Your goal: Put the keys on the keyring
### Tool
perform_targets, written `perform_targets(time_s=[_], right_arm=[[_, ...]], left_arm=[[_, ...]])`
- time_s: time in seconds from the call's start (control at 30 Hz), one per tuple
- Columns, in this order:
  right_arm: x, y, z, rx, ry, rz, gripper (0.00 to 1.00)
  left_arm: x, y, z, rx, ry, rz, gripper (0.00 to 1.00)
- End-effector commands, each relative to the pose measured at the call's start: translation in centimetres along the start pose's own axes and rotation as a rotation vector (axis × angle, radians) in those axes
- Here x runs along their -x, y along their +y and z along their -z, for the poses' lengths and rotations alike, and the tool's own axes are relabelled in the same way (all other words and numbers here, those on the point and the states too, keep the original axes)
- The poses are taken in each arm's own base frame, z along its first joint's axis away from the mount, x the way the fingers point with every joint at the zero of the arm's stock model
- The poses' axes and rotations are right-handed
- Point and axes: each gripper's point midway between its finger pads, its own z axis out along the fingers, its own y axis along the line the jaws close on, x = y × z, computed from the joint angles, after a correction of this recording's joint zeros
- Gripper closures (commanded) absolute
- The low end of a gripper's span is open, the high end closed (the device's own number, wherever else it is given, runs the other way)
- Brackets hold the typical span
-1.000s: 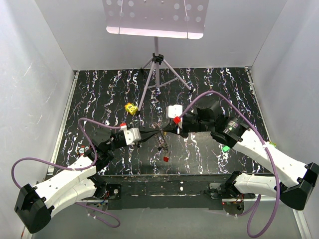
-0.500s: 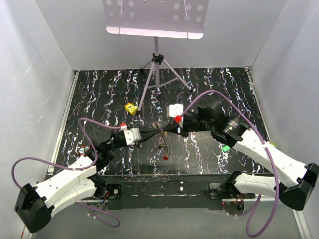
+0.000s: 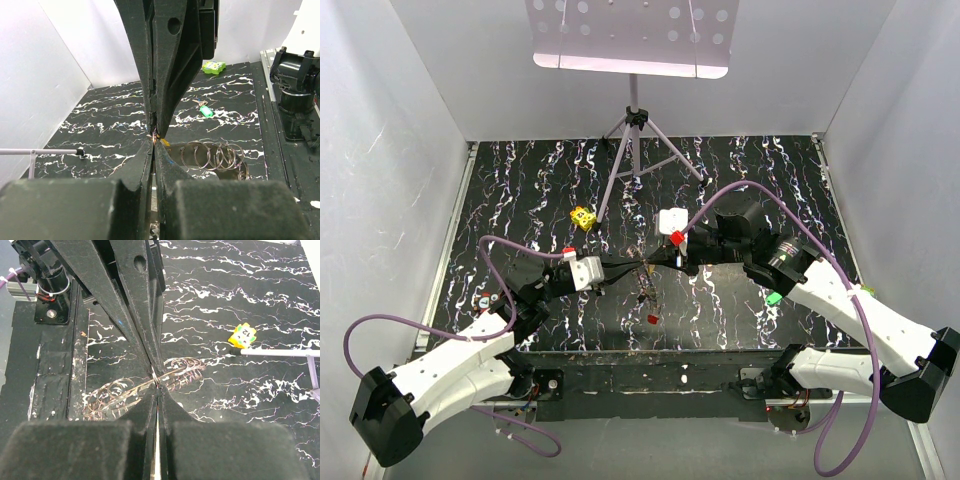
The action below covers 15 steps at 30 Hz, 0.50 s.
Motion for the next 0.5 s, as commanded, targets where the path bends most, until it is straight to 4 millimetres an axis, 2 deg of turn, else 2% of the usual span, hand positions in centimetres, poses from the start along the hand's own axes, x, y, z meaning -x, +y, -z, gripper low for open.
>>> perform_targets(time_s=[0.0, 0.47], right_arm=[[3.6, -0.33, 0.66, -0.005, -0.109, 0.076, 0.99], [3.37, -0.12, 0.86, 0.0, -0.102, 0.095, 0.99]], left_arm=[[0.58, 0.19, -0.34, -0.012, 0.0, -0.016, 1.0], [0.18, 0.41, -0.41, -0.004, 0.018, -0.007, 1.0]])
